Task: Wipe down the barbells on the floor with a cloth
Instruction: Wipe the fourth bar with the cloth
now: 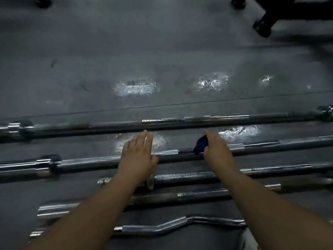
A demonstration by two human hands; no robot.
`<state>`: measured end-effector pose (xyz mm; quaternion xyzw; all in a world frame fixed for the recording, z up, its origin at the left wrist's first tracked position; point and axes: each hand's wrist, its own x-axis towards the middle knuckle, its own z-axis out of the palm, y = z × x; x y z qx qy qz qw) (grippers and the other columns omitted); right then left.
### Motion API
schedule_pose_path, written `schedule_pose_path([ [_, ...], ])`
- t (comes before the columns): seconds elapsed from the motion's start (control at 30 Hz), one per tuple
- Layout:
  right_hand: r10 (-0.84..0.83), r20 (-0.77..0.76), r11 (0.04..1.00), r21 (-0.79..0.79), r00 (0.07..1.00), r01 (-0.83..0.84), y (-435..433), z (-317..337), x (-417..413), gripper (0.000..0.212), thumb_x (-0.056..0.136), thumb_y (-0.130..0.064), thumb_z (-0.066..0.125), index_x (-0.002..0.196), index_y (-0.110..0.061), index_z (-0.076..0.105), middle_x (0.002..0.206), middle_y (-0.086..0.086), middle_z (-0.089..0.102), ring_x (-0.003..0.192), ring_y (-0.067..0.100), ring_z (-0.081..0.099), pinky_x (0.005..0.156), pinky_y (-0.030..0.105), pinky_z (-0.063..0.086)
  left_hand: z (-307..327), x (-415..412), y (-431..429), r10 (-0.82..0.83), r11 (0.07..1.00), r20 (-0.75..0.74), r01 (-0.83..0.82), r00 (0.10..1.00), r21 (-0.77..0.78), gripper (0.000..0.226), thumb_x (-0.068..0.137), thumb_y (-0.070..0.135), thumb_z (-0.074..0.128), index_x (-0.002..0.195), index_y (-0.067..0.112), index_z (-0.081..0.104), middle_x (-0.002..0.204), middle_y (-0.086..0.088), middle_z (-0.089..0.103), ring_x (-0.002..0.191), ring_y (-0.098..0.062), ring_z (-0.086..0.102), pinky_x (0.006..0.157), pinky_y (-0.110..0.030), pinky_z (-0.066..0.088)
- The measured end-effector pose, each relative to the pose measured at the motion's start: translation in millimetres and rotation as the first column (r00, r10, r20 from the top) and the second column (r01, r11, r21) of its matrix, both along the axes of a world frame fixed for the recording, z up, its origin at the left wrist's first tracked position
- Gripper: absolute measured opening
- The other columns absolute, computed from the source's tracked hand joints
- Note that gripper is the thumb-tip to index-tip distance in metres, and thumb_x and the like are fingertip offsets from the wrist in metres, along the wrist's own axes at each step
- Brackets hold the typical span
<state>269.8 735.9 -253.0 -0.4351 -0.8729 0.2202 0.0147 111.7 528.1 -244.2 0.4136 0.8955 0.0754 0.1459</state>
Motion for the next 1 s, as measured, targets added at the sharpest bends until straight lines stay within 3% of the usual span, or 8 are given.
schedule_pose_path([
  [0.13,-0.216,-0.029,0.974,0.066,0.976,0.218,-12.1,-56.3,-11.8,0.032,0.074,0.0,0.051,0.103,-0.008,0.063,0.1,0.014,0.062,0.094,0.032,0.053,0.082,0.04,0.047,-43.2,1.3,9.8,-0.055,0.997,0.1,0.061,0.993,-0.053,0.069,0.091,0.044,0.032,0.155,0.021,0.022,0.162,-0.002,0.024,0.146,-0.021,0.024,0.12,-0.043,0.018],
  [0.3,0.287,-0.131,0.956,0.099,0.949,-0.276,-65.5,-65.1,-53.1,0.031,0.072,-0.013,0.052,0.098,-0.015,0.067,0.09,0.005,0.066,0.084,0.025,0.055,0.08,0.037,0.046,-72.8,11.5,10.2,-0.102,0.992,0.091,0.108,0.991,-0.063,0.066,0.082,0.047,0.035,0.136,0.014,0.053,0.138,-0.004,0.055,0.126,-0.026,0.051,0.107,-0.051,0.034],
  [0.33,0.264,-0.103,0.963,0.086,0.959,-0.255,-50.1,-65.4,-46.5,0.029,0.073,-0.013,0.053,0.099,-0.016,0.066,0.09,0.005,0.065,0.085,0.025,0.056,0.079,0.037,0.046,-76.4,12.1,8.9,-0.103,0.993,0.089,0.108,0.991,-0.051,0.065,0.083,0.047,0.036,0.137,0.015,0.053,0.138,-0.004,0.055,0.127,-0.026,0.05,0.108,-0.052,0.034],
  [0.47,-0.287,-0.089,0.945,0.14,0.954,0.297,-11.9,-79.3,-14.6,0.026,0.077,-0.009,0.052,0.1,-0.01,0.064,0.096,0.006,0.061,0.094,0.026,0.051,0.081,0.042,0.048,-86.9,10.5,7.2,-0.099,0.995,0.094,0.101,0.991,-0.015,0.062,0.088,0.05,0.036,0.141,0.021,0.049,0.144,0.0,0.051,0.134,-0.024,0.045,0.113,-0.051,0.024],
  [0.6,0.186,-0.167,0.982,0.067,0.968,-0.178,-54.6,-77.0,-35.9,0.041,0.076,-0.013,0.047,0.115,-0.013,0.062,0.111,0.003,0.062,0.103,0.023,0.052,0.098,0.038,0.043,-90.8,6.2,14.0,-0.068,0.997,0.152,0.072,0.986,-0.019,0.069,0.087,0.062,0.026,0.146,0.028,0.041,0.148,0.005,0.044,0.139,-0.018,0.036,0.114,-0.048,0.013],
  [0.67,0.245,-0.133,0.969,0.055,0.96,-0.24,-36.7,-76.8,-33.1,0.041,0.08,-0.012,0.051,0.119,-0.019,0.06,0.113,-0.001,0.06,0.102,0.02,0.051,0.096,0.036,0.043,-93.8,-1.1,16.3,-0.083,0.996,0.174,0.085,0.981,-0.006,0.068,0.086,0.065,0.021,0.146,0.035,0.033,0.148,0.011,0.039,0.139,-0.013,0.03,0.114,-0.045,0.01],
  [0.83,-0.085,-0.193,0.987,0.118,0.977,0.11,-8.2,-77.0,-32.1,0.034,0.087,-0.003,0.054,0.119,-0.012,0.061,0.114,0.007,0.057,0.103,0.024,0.049,0.09,0.037,0.045,-92.8,-13.9,24.2,-0.09,0.996,0.164,0.086,0.982,0.034,0.065,0.086,0.064,0.026,0.144,0.036,0.033,0.151,0.012,0.033,0.138,-0.013,0.027,0.113,-0.045,0.011],
  [1.0,-0.448,-0.287,0.877,0.045,0.847,0.479,8.3,-86.6,-24.5,0.036,0.089,-0.007,0.058,0.124,-0.013,0.061,0.127,0.008,0.048,0.115,0.026,0.046,0.094,0.038,0.045,-88.9,-20.8,23.6,-0.076,0.993,0.179,0.057,0.981,0.107,0.065,0.085,0.054,0.033,0.147,0.032,0.033,0.149,0.006,0.032,0.139,-0.02,0.028,0.117,-0.046,0.014],
])
